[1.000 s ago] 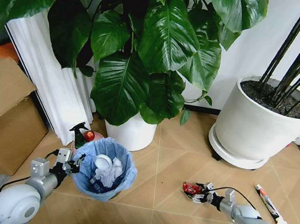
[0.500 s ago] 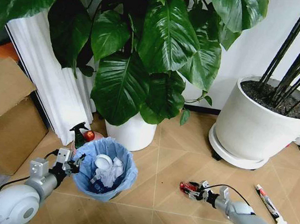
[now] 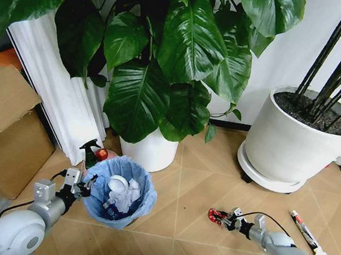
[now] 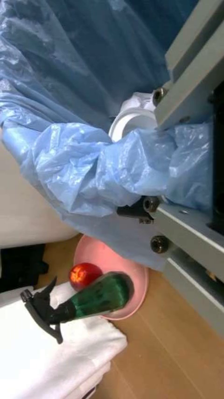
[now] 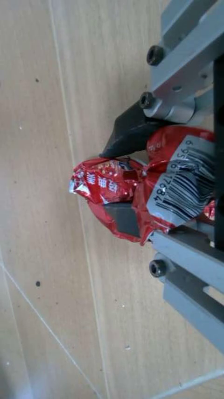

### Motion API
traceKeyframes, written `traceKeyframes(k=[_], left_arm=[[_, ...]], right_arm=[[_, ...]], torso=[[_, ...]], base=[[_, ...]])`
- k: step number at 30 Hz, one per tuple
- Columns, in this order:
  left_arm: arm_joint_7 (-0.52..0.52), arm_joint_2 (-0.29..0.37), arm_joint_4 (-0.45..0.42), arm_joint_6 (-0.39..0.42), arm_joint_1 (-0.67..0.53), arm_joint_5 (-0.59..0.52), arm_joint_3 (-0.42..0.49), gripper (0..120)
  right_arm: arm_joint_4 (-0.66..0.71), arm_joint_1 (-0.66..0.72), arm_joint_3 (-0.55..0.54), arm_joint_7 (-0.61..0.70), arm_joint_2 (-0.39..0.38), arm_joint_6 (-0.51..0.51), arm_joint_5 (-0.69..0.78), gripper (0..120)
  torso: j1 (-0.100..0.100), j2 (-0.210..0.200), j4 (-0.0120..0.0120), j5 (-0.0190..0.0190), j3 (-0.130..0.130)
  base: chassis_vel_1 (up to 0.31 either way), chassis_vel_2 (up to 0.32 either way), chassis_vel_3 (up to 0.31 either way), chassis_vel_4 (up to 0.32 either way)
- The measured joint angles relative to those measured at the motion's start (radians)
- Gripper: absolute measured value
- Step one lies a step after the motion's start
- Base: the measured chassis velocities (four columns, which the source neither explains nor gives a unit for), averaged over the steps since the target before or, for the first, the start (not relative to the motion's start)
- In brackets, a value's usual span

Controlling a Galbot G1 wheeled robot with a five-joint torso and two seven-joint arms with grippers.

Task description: Pick up the trash bin and place the garbage on the floor into it.

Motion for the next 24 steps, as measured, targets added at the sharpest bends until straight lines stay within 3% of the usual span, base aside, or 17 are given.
traceKeyframes(k=[6,9,11,12,14,16,21,24], left_arm=[[0.002,0.011,0.003,0.0,-0.009,-0.006,0.008,1],[0.006,0.04,0.013,0.0,-0.026,-0.021,0.025,1],[0.006,0.043,0.014,0.0,-0.026,-0.023,0.027,1],[0.009,0.052,0.017,0.0,-0.026,-0.025,0.033,1],[0.01,0.055,0.019,-0.001,-0.026,-0.026,0.036,1],[0.01,0.065,0.022,-0.001,-0.032,-0.033,0.046,1],[0.014,0.079,0.022,-0.001,-0.055,-0.049,0.071,1],[0.024,0.083,0.024,0.0,-0.103,-0.058,0.116,1]], right_arm=[[0.085,-0.024,0.017,-0.034,-0.037,0.021,0.02,23],[0.289,-0.069,0.019,-0.041,-0.1,0.013,0.105,23],[0.332,-0.077,0.017,-0.04,-0.112,0.01,0.123,23],[0.456,-0.091,0.0,-0.034,-0.153,0.0,0.177,23],[0.508,-0.092,-0.011,-0.032,-0.172,-0.003,0.197,23],[0.658,-0.077,-0.061,-0.024,-0.223,-0.008,0.263,23],[0.824,-0.024,-0.131,-0.002,-0.272,-0.025,0.337,23],[0.932,0.063,-0.233,0.026,-0.288,-0.046,0.397,23]], torso=[[0.0,0.0,0.0,0.0002,0.0],[0.0,0.0,-0.0001,0.0002,0.0],[0.0,0.0,0.0,0.0001,0.0],[0.0,0.0,0.0,0.0001,0.0],[0.0,0.0,0.0,0.0,0.0],[0.0,0.0,0.0002,-0.0002,0.0],[0.0,0.0,0.0005,-0.0004,0.0],[0.0,0.0,0.0001,-0.0001,0.0]], base=[[0.0,0.0,0.0,0.0],[0.0,0.0,0.0,0.0],[0.0,0.0,0.0,0.0],[0.0,0.0,0.0,0.0],[0.0,0.0,0.0,0.0],[0.0,0.0,0.0,0.0],[0.0,0.0,0.0,0.0],[0.0,0.0,0.0,0.0]])
